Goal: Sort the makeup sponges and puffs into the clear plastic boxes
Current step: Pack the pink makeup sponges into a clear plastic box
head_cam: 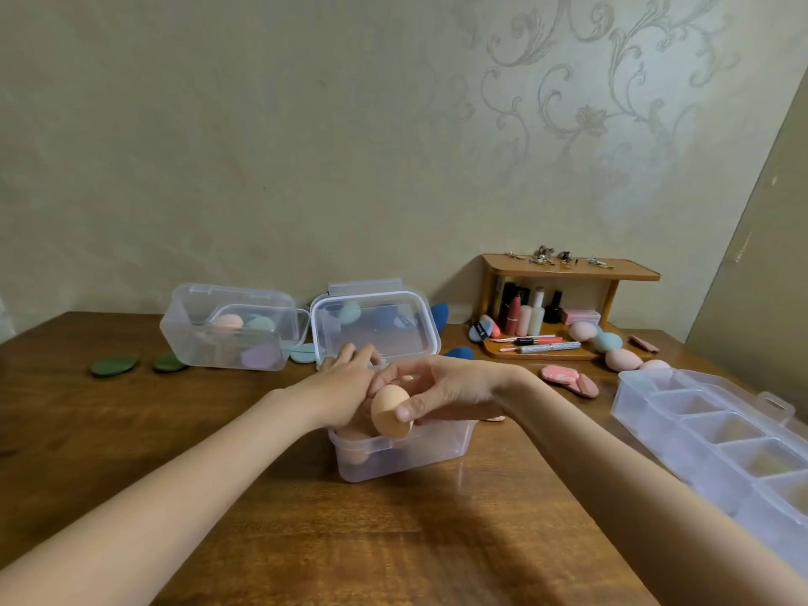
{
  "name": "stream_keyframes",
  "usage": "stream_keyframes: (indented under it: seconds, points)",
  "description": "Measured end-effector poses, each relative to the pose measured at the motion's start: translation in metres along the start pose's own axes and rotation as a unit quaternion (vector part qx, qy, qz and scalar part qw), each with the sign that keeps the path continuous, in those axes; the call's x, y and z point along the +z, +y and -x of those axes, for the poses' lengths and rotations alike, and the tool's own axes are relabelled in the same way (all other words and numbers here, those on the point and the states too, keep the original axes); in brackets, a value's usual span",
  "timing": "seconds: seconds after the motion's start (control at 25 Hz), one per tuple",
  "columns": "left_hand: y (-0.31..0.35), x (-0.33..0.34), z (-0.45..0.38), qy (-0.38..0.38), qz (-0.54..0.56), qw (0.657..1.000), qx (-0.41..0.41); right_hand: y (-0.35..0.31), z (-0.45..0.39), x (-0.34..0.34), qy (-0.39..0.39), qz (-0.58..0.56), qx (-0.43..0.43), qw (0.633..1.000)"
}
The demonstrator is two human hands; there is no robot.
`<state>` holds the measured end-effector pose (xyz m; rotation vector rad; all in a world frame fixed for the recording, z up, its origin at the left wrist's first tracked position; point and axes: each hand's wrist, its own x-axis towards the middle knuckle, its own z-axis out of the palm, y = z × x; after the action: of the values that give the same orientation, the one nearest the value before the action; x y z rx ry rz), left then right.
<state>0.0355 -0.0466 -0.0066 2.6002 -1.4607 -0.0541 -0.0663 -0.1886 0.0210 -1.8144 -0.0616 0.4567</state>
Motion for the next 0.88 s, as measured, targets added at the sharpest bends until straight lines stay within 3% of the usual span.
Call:
stream_keyframes:
  seconds: [0.12,0.24,0.4,0.6,0.88]
  points:
    - [-0.005,0.001,0.000,0.007,-0.021,0.999,0.040,0.002,-0.008,-0.005,-0.047,-0.055,0.006,0.997]
    - [-0.009,-0.001,-0.001,0.007,0.031,0.998,0.060,0.009,-0.018,-0.006,-0.013,-0.072,0.024,0.997]
    - [-0.026,-0.014,0.005,-0.060,0.099,0.992,0.041,0.010,-0.020,-0.006,0.027,-0.052,0.045,0.997]
    - [-0.025,-0.027,0.005,-0.144,0.013,0.988,0.050,0.014,-0.021,-0.006,0.050,-0.034,0.042,0.997]
    - [-0.021,-0.019,0.000,-0.042,-0.032,0.997,0.050,0.012,-0.021,-0.006,0.023,-0.039,0.029,0.999]
